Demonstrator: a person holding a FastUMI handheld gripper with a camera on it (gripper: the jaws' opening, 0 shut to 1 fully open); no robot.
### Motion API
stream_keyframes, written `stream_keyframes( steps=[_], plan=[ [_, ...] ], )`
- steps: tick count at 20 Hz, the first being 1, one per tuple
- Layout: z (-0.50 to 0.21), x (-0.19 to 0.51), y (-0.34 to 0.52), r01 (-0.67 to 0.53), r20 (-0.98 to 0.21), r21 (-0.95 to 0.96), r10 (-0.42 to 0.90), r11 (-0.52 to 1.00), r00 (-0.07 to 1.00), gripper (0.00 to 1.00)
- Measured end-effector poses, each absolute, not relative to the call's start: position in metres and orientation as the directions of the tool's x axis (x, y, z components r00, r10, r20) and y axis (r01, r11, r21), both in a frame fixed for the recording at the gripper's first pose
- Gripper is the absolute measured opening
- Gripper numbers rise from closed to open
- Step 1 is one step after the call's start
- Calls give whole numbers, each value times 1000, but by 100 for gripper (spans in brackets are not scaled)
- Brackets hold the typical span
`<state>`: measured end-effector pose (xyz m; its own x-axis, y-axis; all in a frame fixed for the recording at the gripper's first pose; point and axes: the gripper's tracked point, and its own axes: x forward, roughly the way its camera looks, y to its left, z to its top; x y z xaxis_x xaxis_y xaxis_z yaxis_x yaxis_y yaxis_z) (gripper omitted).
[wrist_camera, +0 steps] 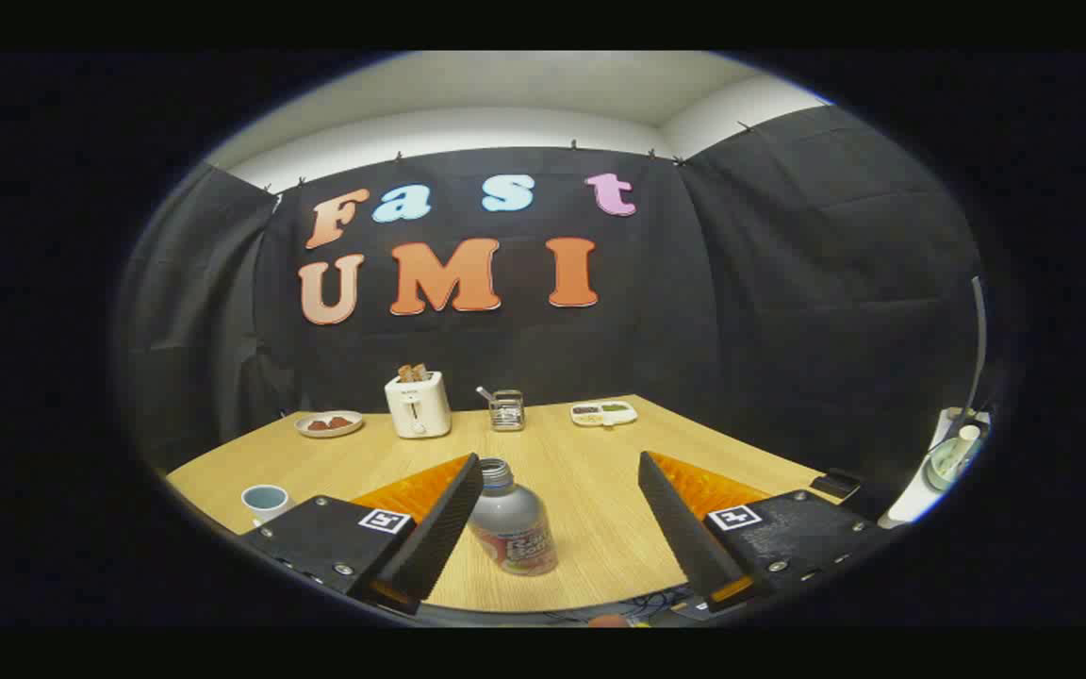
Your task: Take the bottle from table, then pour the juice into the cup, finally place the bottle on the coaster
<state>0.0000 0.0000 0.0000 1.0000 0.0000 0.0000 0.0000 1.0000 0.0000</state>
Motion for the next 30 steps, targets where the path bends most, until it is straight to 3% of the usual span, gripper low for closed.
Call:
stream_keyframes(
  steps=[16,30],
  plan=[
    [-14,-14,4,-3,-30,-49,1,999,1000,99],
    [-33,-29,3,-82,-38,-68,79,994,996,99]
  ],
)
